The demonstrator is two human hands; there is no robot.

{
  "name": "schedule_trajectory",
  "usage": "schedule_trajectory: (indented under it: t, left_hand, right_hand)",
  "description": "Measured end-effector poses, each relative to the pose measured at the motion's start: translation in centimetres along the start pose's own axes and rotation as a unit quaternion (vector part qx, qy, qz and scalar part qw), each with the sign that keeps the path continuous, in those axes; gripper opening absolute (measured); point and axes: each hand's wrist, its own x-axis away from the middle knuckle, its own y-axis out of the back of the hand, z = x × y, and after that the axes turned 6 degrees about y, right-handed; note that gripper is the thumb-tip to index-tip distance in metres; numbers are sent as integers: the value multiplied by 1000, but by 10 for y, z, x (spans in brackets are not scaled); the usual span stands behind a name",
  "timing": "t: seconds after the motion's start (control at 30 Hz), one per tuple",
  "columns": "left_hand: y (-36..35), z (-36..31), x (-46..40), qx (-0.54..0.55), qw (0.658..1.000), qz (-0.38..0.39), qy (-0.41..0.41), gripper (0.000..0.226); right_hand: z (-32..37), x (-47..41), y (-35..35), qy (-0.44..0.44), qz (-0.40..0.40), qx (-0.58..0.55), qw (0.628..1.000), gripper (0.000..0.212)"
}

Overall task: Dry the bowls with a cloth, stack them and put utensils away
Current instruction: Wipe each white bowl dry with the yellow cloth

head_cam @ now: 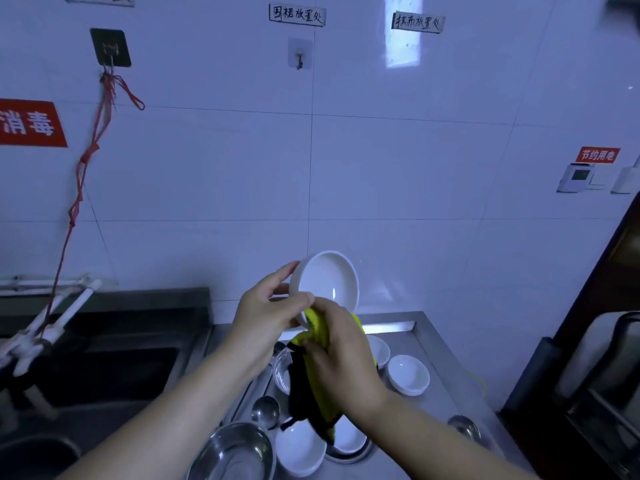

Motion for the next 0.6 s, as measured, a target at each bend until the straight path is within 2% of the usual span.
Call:
schedule_trajectory:
  t: [0.03, 0.1, 0.13, 0.2, 0.27, 0.33, 0.4, 0.47, 0.53, 0.6]
  left_hand:
    - [1, 0, 1, -1, 1000, 5, -2, 50]
    - [4, -4, 1, -27, 999, 24, -10, 48]
    - [7, -8, 1, -42, 998, 37, -10, 46]
    - [14, -19, 0, -68, 995, 76, 1, 42]
    - [18, -28, -3, -99, 990, 105, 11, 40]
    - [15, -29, -6, -82, 993, 80, 9, 34]
    - [8, -21, -4, -50, 997, 55, -4, 42]
    - [1, -9, 0, -48, 995, 72, -40, 53]
    - [-3, -5, 4, -56, 994, 70, -69, 46]
    - [-3, -9, 3, -74, 992, 58, -82, 40]
  right_hand:
    - [-1, 2, 1, 16, 5, 1, 1000, 54]
    - [-13, 7, 7, 103, 34, 45, 993, 50]
    - [-25, 7, 13, 172, 50, 104, 978, 42]
    - [-47, 2, 25, 301, 82, 216, 925, 24]
    - [-58, -6, 32, 362, 92, 262, 890, 15]
    - [-57, -9, 31, 351, 78, 270, 893, 17]
    - [-49, -10, 24, 279, 41, 263, 923, 26]
    - [-36, -11, 17, 186, -12, 220, 957, 35]
    - [-24, -10, 10, 132, -29, 163, 977, 37]
    - [-20, -6, 6, 127, -23, 131, 983, 43]
